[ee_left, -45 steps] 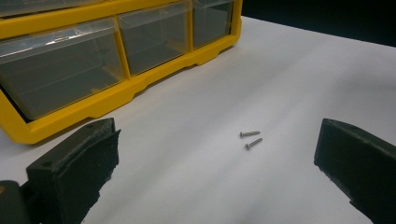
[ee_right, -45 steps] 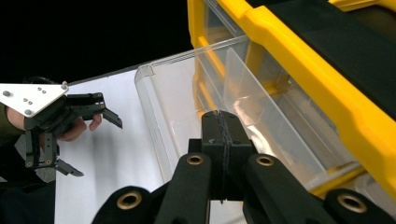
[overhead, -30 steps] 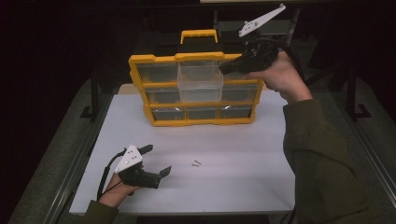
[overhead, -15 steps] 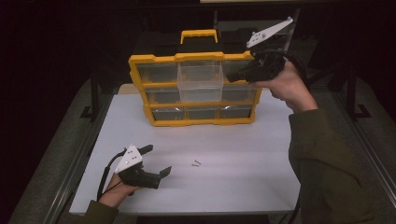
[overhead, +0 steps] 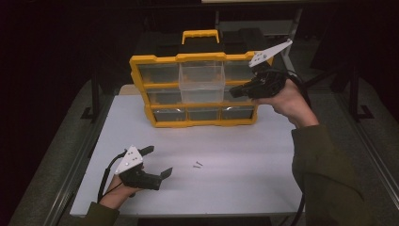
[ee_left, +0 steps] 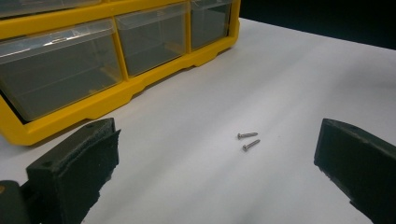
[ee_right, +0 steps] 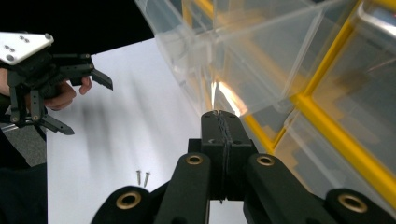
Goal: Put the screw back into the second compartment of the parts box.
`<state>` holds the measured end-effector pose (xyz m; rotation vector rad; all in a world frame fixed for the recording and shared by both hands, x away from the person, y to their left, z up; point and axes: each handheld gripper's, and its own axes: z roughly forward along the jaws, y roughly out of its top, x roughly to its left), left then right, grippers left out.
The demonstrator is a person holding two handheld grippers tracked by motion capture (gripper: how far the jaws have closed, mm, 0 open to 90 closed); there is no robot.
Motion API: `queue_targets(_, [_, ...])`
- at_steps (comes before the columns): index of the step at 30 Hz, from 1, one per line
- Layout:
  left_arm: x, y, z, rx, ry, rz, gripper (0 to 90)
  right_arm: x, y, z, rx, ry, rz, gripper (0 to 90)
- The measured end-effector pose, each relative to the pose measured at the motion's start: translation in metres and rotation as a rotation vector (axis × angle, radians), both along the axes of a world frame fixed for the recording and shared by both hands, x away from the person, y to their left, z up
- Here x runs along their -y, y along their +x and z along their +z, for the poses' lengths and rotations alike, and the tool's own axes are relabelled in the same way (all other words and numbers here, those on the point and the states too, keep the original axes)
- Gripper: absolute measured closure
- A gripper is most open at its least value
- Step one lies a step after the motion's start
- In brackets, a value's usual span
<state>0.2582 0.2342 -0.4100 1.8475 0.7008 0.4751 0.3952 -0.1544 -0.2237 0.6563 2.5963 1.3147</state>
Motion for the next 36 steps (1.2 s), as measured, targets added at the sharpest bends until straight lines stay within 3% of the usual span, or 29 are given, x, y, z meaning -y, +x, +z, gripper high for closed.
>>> queue_targets(5, [0.000,0.001,0.000,-0.005,-0.006,0.000,0.0,-0.001,-0.004,-0.010,-0.007,-0.004,0.002,83.7])
queue_targets(6, [0.000,0.001,0.000,-0.005,-0.006,0.003,0.0,-0.001,-0.006,-0.014,-0.005,-0.003,0.000,79.0])
queue_targets(14, [-0.001,0.001,0.002,-0.005,0.000,0.020,0.0,-0.006,-0.010,-0.028,-0.006,-0.015,-0.007,67.8])
queue_targets(27, [0.001,-0.001,0.003,0.000,-0.029,0.030,0.0,-0.014,-0.019,-0.059,-0.011,-0.031,-0.020,40.5])
queue_targets(36, [0.002,-0.003,0.003,0.006,-0.008,0.026,0.0,-0.023,-0.023,-0.086,-0.027,-0.027,-0.034,19.9])
